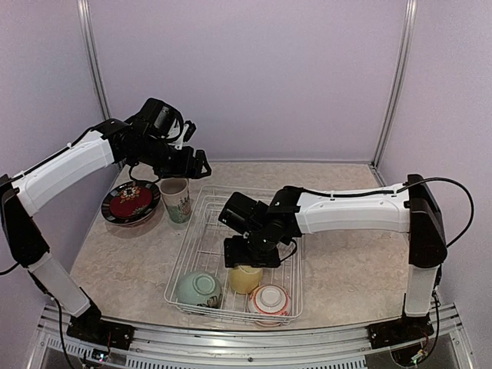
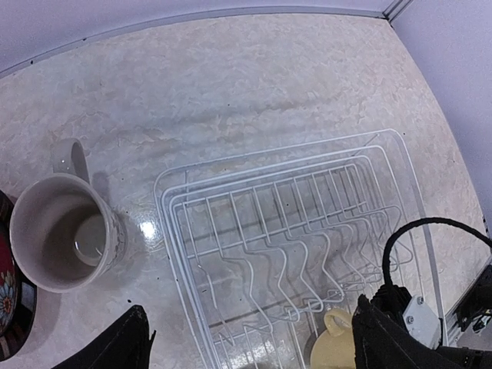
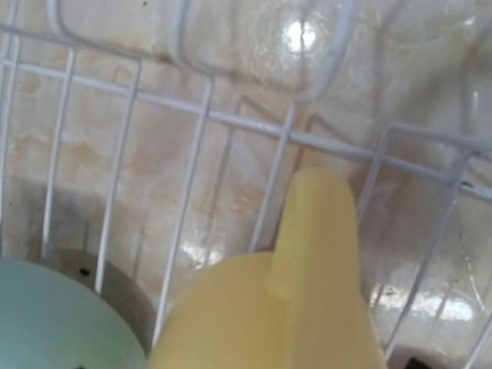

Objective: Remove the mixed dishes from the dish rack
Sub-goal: Grab the cup from the dish rack.

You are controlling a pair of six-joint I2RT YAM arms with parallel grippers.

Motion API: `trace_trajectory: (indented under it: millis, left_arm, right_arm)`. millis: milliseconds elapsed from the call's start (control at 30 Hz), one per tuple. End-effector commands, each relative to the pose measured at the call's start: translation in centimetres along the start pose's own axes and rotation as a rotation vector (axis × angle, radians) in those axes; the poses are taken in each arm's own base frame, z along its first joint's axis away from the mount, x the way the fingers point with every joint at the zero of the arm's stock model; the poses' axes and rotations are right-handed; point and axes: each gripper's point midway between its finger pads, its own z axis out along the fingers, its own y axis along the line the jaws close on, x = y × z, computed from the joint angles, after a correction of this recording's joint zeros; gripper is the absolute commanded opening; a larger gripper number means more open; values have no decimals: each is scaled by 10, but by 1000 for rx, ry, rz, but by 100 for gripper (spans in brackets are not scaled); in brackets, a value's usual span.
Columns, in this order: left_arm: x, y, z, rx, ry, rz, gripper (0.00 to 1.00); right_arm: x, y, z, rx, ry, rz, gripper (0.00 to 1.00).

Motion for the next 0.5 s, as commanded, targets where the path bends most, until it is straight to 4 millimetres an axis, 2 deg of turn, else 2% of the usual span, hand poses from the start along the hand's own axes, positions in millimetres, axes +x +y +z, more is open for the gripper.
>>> trace_trajectory:
  millis: [0, 267, 467]
  left_arm:
    - [-7, -5, -10, 4, -22, 24, 86]
    - [-5, -4, -4, 4, -7, 21, 86]
    - [-3, -3, -1, -6, 0, 24, 86]
  right_arm:
    - [2, -8, 0, 25, 7, 14, 87]
    - [22, -14, 4, 52, 66, -41, 92]
    - [21, -11, 9, 39, 56, -49, 88]
